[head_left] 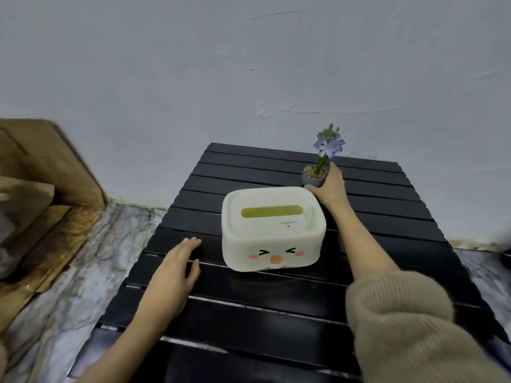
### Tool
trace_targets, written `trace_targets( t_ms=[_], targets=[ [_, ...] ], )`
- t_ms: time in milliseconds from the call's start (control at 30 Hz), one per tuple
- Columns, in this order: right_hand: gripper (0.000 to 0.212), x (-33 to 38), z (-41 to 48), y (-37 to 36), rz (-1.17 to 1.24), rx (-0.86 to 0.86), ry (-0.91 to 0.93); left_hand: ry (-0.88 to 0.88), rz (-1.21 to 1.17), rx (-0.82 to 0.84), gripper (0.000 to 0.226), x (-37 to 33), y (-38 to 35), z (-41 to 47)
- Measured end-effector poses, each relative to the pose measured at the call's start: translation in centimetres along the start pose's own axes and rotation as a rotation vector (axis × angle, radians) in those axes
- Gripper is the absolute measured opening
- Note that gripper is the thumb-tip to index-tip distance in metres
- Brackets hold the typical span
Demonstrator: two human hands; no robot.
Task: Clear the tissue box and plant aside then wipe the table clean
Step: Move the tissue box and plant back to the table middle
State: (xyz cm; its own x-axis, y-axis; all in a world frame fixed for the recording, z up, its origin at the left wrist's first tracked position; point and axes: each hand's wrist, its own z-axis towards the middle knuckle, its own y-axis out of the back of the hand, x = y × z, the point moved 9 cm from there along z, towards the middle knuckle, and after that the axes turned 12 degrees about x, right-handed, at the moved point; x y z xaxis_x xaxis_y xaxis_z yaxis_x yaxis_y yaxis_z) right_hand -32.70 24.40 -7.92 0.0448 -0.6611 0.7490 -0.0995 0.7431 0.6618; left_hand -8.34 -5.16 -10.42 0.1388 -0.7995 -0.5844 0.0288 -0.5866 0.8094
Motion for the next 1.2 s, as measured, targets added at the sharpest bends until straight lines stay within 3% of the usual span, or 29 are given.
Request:
trace_targets(
  t_ms=[167, 667, 933, 1100, 1200],
  targets=[
    [0.065, -0.2, 0.9, 0.1, 0.029, -0.068, 0.014, 0.003, -0.006, -0.015, 0.040, -0.1, 0.1, -0.1],
    [0.060, -0.7, -11.9, 6.7, -0.010, -0.083, 0.008, -0.004, 0.003, 0.008, 0.040, -0.7, 0.2, -0.3],
    [0.062, -3.0, -19.8, 5.0, -0.041, -0.012, -0.082, -0.059, -0.008, 0.003, 0.035, -1.6, 0.8, -0.8],
    [0.075, -3.0, -21.0, 4.3, -0.018, -0.009, -0.110, -0.080, -0.022, 0.006, 0.035, -1.6, 0.9, -0.8],
    [0.075, -2.1, -22.6, 5.1, -0.015, -0.127, -0.106, -0.088, -0.034, 0.014, 0.036, -1.6, 0.9, -0.8]
  ],
)
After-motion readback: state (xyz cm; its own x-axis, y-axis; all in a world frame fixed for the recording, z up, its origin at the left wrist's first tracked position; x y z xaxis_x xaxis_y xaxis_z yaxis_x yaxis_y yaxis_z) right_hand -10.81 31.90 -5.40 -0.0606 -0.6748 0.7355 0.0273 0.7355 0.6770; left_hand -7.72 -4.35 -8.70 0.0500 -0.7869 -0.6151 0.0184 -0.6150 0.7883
